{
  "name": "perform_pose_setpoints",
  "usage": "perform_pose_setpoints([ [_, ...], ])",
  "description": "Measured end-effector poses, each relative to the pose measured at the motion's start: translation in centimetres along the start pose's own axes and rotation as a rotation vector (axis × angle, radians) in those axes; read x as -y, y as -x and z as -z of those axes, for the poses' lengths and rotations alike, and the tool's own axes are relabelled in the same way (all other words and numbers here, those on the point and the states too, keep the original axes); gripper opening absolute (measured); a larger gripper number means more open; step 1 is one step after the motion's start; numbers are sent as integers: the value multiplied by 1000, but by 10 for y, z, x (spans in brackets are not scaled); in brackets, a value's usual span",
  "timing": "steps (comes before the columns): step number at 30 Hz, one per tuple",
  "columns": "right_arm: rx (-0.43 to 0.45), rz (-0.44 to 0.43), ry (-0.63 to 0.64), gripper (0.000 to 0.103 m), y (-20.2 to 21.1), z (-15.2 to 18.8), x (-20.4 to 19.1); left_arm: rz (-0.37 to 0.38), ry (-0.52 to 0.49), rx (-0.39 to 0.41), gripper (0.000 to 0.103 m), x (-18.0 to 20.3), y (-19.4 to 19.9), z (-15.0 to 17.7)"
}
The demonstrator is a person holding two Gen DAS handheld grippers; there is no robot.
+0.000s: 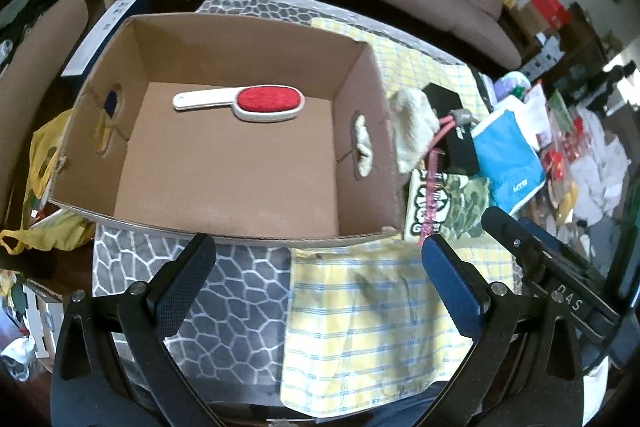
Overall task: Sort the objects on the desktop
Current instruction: 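Move both tools back toward the blue mesh pouch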
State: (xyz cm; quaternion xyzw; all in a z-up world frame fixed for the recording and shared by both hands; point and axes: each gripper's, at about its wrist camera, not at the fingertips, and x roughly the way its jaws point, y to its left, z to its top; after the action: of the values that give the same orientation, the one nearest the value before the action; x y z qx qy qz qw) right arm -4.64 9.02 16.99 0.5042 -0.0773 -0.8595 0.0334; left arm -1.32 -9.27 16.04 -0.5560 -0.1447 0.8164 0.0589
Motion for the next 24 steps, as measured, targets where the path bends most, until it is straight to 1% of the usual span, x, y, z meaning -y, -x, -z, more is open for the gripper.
perform_pose_setpoints([
  [8, 12, 27, -33, 85, 10, 6, 45, -14, -80, 29, 103, 48, -9, 10],
  [16, 30, 47, -44, 85, 25, 7, 89, -66, -205, 80, 103, 96, -16, 14],
  [20, 33, 55, -61, 85, 29, 4, 111, -56, -241, 92, 103, 117, -21, 13],
  [24, 31, 69, -72, 85, 28, 1, 130, -68, -277, 102, 103, 133, -28, 10],
])
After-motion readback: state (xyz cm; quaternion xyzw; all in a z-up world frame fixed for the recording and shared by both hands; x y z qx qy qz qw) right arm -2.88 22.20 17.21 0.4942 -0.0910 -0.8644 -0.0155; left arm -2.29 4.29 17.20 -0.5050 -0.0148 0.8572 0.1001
